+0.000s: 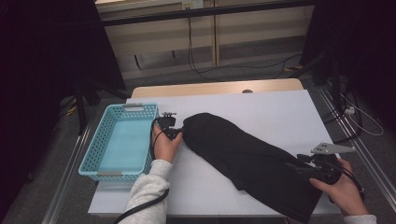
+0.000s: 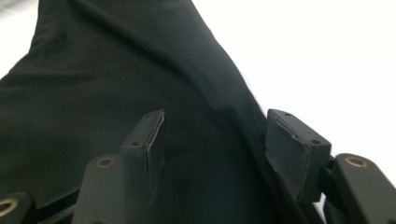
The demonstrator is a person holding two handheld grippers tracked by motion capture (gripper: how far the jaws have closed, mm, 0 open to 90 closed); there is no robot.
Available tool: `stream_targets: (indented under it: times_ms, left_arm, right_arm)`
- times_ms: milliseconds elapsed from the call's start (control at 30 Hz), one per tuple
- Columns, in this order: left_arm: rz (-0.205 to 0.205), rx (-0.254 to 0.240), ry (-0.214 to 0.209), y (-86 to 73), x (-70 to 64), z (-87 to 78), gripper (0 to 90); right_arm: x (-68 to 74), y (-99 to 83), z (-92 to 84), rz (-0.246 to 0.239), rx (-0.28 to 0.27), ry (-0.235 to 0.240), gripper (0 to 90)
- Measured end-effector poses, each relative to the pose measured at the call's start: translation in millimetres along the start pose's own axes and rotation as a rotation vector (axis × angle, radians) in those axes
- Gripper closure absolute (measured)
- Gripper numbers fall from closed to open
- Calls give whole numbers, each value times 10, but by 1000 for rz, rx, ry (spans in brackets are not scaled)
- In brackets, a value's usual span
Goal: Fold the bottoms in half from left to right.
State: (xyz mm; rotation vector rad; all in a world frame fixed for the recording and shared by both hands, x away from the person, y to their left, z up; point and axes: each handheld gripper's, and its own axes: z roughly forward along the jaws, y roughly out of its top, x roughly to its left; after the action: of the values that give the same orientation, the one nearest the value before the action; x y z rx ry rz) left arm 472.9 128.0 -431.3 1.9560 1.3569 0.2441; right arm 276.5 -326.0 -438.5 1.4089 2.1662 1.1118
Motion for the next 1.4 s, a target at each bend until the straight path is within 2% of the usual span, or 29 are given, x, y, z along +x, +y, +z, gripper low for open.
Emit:
stream_targets:
  times_ms: [67, 267, 300, 333, 367, 400, 467, 500, 600, 633, 700, 733, 833, 867, 900, 933, 1033, 1200, 1267, 1333, 1400]
  left_arm:
    - [-4, -11, 20, 37, 17, -21, 822]
    - [-9, -8, 13, -18, 51, 14, 780]
    - [-7, -7, 15, -26, 54, 13, 726]
    - [-7, -7, 15, -26, 54, 13, 628]
    - [9, -22, 19, -37, 48, 2, 556]
    - [25, -26, 22, -41, 40, -14, 523]
    - [61, -33, 8, -53, 12, -35, 401]
    - [86, -28, 10, -61, -2, -50, 364]
    - [100, -35, -4, -98, -29, -70, 315]
    - [106, -29, -4, -111, -32, -76, 301]
    - [103, -23, -12, -127, -38, -77, 281]
    - [106, -25, -14, -128, -42, -83, 281]
    - [117, -30, -20, -130, -61, -111, 278]
    - [114, -31, -24, -131, -67, -119, 277]
    - [113, -36, -23, -134, -71, -126, 276]
    - [121, -37, -22, -136, -75, -131, 274]
    - [128, -32, -25, -154, -85, -134, 273]
    - [124, -20, -39, -180, -72, -133, 273]
    - [127, -18, -42, -191, -68, -136, 271]
    - [127, -13, -41, -200, -65, -144, 269]
    - [130, -12, -40, -207, -59, -148, 264]
  right_arm:
    - [-9, -7, -15, 0, -3, -4, 386]
    - [-127, -63, -139, 29, -6, -63, 414]
    - [-141, -74, -155, 31, -6, -70, 429]
    - [-148, -83, -166, 34, -1, -74, 446]
    - [-158, -93, -175, 32, 4, -77, 459]
    - [-165, -103, -179, 36, 9, -80, 482]
    - [-180, -129, -176, 40, 29, -89, 496]
    - [-189, -145, -171, 44, 43, -99, 508]
    - [-224, -198, -159, 39, 89, -131, 527]
    - [-235, -216, -154, 41, 103, -127, 549]
    - [-241, -241, -159, 46, 93, -130, 599]
    - [-239, -240, -163, 48, 95, -128, 651]
    - [-209, -230, -149, 47, 106, -87, 790]
    - [-197, -223, -142, 47, 113, -68, 863]
    - [-190, -215, -135, 36, 118, -43, 874]
    - [-187, -206, -134, 31, 125, -42, 881]
    - [-220, -174, -150, 28, 141, -45, 890]
    - [-374, -112, -152, 34, 113, -112, 893]
    - [-440, -89, -138, 38, 97, -114, 879]
    - [-454, -83, -127, 48, 94, -145, 751]
    - [-399, -67, -130, 20, 76, -143, 677]
